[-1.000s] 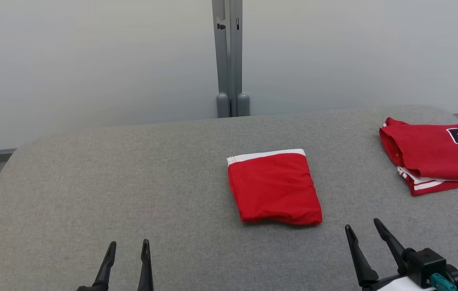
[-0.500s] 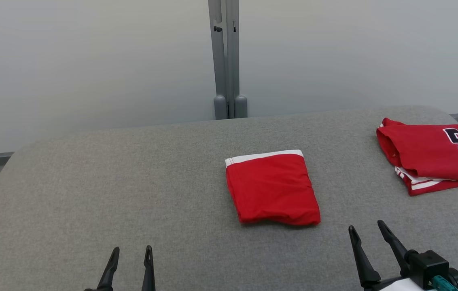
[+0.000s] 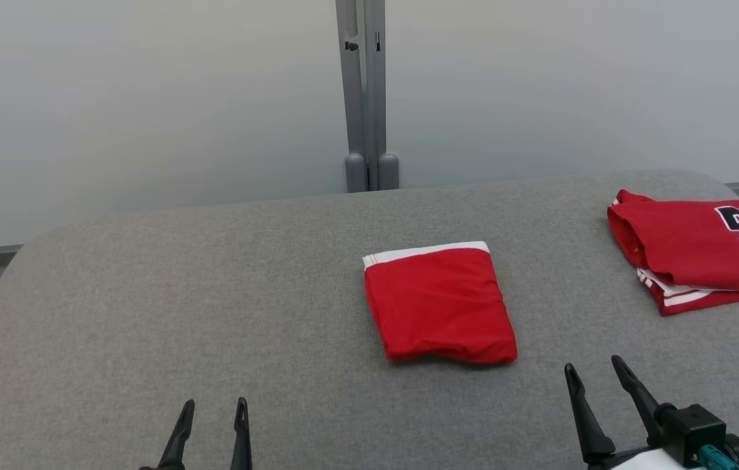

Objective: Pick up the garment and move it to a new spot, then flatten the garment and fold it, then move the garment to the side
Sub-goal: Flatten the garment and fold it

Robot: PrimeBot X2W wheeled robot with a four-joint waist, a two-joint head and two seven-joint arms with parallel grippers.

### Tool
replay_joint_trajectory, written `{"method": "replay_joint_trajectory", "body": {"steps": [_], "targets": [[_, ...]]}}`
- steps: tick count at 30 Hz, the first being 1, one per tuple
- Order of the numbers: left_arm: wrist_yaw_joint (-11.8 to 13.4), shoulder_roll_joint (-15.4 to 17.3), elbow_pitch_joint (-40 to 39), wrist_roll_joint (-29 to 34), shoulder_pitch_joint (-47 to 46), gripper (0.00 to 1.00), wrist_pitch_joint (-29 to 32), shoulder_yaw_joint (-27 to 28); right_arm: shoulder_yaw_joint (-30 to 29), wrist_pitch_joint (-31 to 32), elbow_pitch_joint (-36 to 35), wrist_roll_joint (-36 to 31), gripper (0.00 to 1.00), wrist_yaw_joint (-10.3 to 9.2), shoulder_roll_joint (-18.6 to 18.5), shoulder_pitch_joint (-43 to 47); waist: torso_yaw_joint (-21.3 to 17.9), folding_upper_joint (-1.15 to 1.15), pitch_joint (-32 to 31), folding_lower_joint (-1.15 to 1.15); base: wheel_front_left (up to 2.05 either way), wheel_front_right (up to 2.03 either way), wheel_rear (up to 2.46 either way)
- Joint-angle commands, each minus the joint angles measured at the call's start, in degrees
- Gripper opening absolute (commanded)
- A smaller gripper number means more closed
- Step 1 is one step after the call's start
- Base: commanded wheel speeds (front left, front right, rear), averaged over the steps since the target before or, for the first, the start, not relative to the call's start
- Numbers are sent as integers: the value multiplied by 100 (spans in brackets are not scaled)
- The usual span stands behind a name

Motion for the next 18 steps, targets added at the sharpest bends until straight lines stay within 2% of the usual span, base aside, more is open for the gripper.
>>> {"method": "replay_joint_trajectory", "body": {"steps": [1, 18], "targets": [[40, 13, 11, 23, -22, 100, 1, 2, -8, -14, -16, -31, 100, 0, 14, 47, 5, 0, 1, 0, 0, 0, 0], [36, 13, 34, 43, -34, 100, 0, 7, -14, -14, 1, 38, 100, 0, 62, 54, 29, 0, 27, 0, 0, 0, 0]]}}
